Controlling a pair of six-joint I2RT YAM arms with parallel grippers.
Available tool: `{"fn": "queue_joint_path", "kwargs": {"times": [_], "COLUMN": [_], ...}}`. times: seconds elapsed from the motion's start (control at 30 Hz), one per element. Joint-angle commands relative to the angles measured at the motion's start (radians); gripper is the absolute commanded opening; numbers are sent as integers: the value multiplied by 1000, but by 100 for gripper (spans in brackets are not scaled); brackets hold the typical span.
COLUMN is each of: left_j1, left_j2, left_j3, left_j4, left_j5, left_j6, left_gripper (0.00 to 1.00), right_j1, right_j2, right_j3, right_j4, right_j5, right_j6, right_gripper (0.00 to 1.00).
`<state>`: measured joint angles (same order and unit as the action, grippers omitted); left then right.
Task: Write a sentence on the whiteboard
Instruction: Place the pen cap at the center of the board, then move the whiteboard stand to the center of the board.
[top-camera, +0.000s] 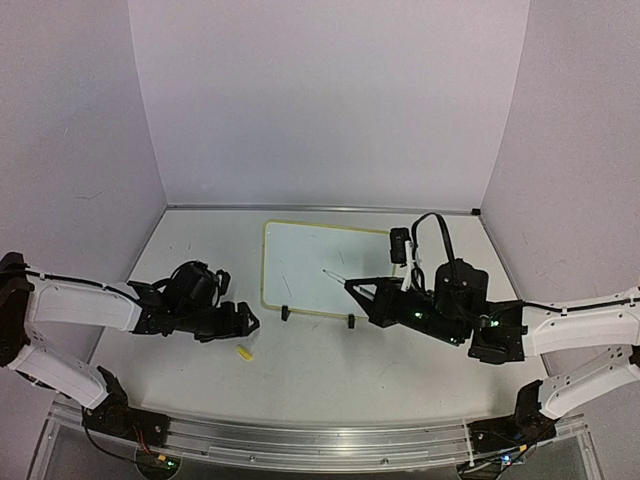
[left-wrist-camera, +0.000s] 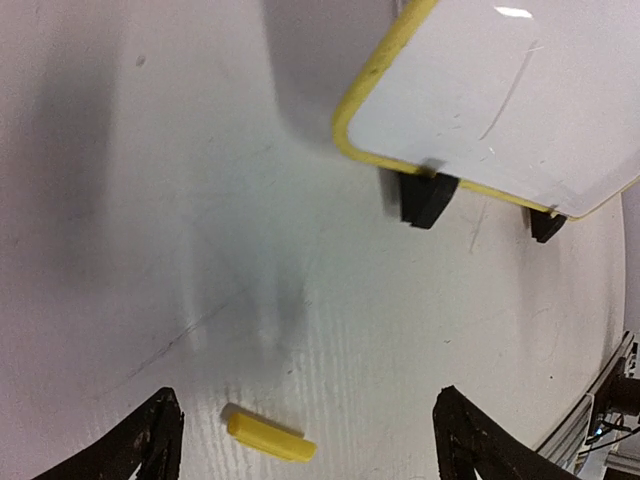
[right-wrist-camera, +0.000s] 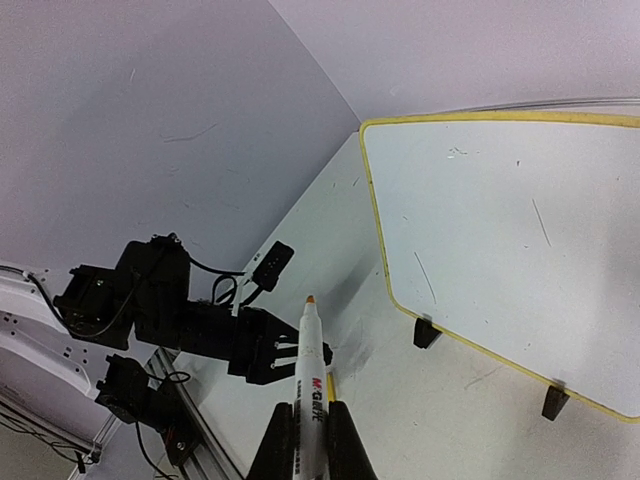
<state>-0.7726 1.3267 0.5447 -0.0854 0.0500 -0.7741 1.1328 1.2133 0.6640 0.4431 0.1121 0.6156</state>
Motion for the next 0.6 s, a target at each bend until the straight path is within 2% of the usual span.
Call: {"fn": "queue_joint_path", "kwargs": {"times": [0.0,0.3,0.47,0.57], "left_j1": [-66,-189,-203,-209], "left_j2": [31,247,334,385], "left_j3": [117,256,304,340], "left_j4": [-8,111,150,138], "left_j5": [-127,-260,-278,-284], "left_j6": [54,27,32,41], "left_gripper": [85,71,61,59], "right_j1": [3,3,3,2], "right_j2": [-20,-39,-62,-75], "right_j3": [5,-17,-35,-47], "right_j4": [9,16,16,16], "right_j5": [29,89,101,112], "right_j6": [-17,-2,1,4], "right_gripper": [0,0,0,0]}}
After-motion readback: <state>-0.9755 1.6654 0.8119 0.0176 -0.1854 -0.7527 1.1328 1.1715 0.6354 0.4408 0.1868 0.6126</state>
